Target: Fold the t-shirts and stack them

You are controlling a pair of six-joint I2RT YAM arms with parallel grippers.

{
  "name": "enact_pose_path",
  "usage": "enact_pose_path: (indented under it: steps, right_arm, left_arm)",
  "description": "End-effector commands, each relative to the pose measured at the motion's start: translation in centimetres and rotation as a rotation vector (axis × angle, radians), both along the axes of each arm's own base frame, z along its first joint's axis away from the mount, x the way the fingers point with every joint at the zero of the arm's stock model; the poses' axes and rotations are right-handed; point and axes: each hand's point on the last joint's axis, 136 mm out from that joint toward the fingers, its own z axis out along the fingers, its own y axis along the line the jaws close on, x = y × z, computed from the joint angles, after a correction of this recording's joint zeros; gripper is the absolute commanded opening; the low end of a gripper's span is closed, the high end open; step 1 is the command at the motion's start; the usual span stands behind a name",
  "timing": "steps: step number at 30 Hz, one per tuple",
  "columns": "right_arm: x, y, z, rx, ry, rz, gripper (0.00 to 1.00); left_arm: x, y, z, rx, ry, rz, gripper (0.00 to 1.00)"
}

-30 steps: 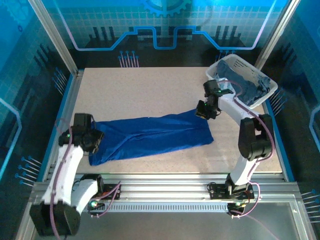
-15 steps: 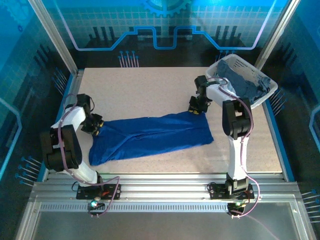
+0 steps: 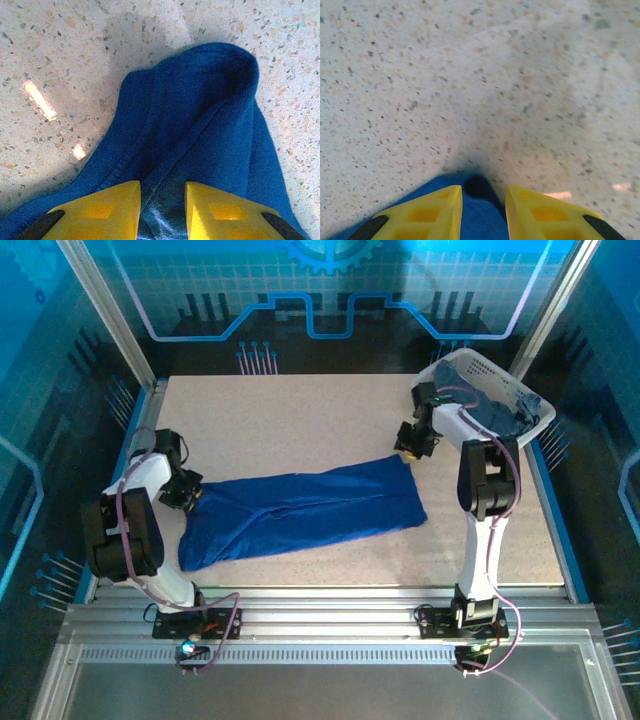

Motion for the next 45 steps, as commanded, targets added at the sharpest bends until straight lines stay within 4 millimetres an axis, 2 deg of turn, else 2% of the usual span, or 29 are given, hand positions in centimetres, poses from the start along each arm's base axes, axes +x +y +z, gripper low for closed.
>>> enact_pose_path:
  steps: [1,8,14,15,19,25,30,36,40,45]
  right_arm:
    - [0.0,1.6,-1.3,0.035,0.034,0.064,0.3]
    - [0.6,1.5,-1.7,0.022,0.043,0.073,0.28]
    - [0.0,0.8,-1.7,-0.007,0.052,0.05,0.01]
    - [0.0,0.7,-1.5,-0.013,0.046,0.045,0.0]
    - [0.3,0.8,-0.8,-0.007,0.033,0.043,0.0]
    - [0.4,1.1,-0.7,0.007,0.034,0.043,0.0]
    - [0.4,1.3,-0.8,0.017,0.038,0.046,0.0]
    - [0.5,1.4,-0.8,0.019,0.041,0.046,0.0]
    - [0.4,1.4,-0.9,0.018,0.044,0.045,0.0]
    - [0.4,1.5,-1.0,0.012,0.051,0.045,0.0]
  left_arm:
    - [-0.2,0.5,-0.4,0.005,0.004,-0.003,0.3]
    - [-0.8,0.8,-1.2,0.014,0.038,0.025,0.3]
    - [-1.9,2.5,-1.0,0.012,0.017,0.159,0.24]
    - [-2.0,3.1,-0.8,0.008,0.002,0.187,0.24]
    - [-1.7,4.3,-0.8,-0.056,-0.04,0.254,0.2]
    - [0.2,4.5,-0.7,-0.117,-0.1,0.251,0.18]
    - [1.4,4.1,-0.7,-0.17,-0.135,0.278,0.29]
    - [2.5,5.4,0.2,-0.122,-0.168,0.256,0.34]
    - [3.3,5.1,-0.1,-0.162,-0.181,0.264,0.27]
    - [3.7,4.1,-1.5,-0.227,-0.175,0.287,0.16]
